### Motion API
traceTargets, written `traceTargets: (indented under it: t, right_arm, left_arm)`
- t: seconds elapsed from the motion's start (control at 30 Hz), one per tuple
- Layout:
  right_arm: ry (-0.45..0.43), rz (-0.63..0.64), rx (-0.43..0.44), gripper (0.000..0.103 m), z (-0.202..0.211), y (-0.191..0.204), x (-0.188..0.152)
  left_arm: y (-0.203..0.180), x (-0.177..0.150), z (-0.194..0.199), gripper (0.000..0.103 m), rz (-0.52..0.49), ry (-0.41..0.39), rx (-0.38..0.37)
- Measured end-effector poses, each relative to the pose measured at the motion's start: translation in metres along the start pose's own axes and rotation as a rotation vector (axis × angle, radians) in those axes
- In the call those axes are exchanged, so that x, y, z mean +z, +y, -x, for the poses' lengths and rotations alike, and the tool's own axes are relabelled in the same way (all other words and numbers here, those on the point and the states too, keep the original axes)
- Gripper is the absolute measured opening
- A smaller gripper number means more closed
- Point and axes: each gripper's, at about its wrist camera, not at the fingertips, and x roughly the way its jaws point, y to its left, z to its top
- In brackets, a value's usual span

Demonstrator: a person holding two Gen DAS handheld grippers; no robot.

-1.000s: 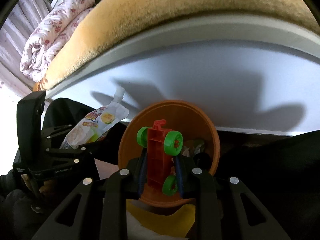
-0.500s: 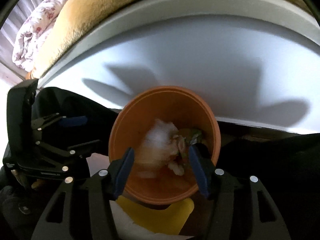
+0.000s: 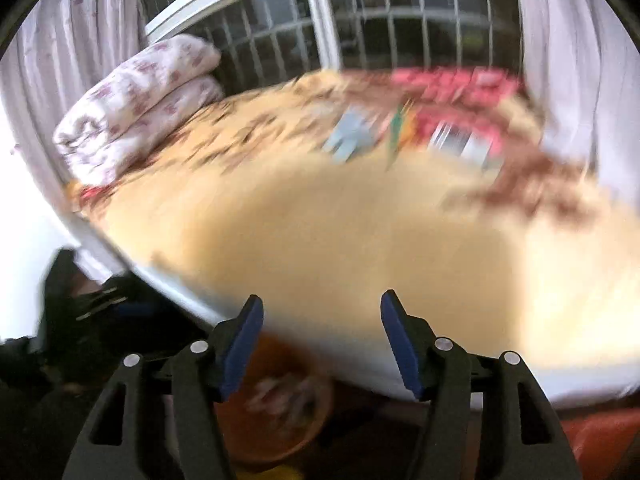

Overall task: Collect trash
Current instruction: 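Grasp the white bottle with the right gripper while the left grasps the pale blue cup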

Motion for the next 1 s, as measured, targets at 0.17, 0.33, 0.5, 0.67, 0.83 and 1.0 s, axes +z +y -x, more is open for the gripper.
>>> traceTargets:
  t: [0.17,0.33,0.5,0.67,0.83,1.0]
  right_arm:
    - [0.028,0.115,-0.159,0.065,-0.042,-0.06,0.081]
    - [0.119,0.217,-0.223,0.065,-0.106,-0.103,0.12]
    - [0.221,0.345,-0.221,0.074,-0.156,-0.122,0.126]
    - [0.289,0.407,-0.251,0.065,-0.191,-0.137,0.134]
    - [0.346,0.324,-0.241,0.057,-0.209,-0.153,0.141]
    - [0.382,0.279,-0.235,0.058,-0.219,-0.153,0.152]
  left_arm:
    - [0.003,0.036,0.006,0.082,0.018,-0.048,-0.02]
    - [0.012,0.057,-0.003,0.082,0.06,-0.034,-0.025]
    - [0.012,0.066,-0.014,0.082,0.063,0.007,-0.02]
    - [0.011,0.07,-0.018,0.082,0.073,0.017,-0.006]
    - [0.012,0.07,-0.019,0.082,0.087,0.02,-0.008]
    - [0.011,0.071,-0.015,0.082,0.108,0.017,-0.019]
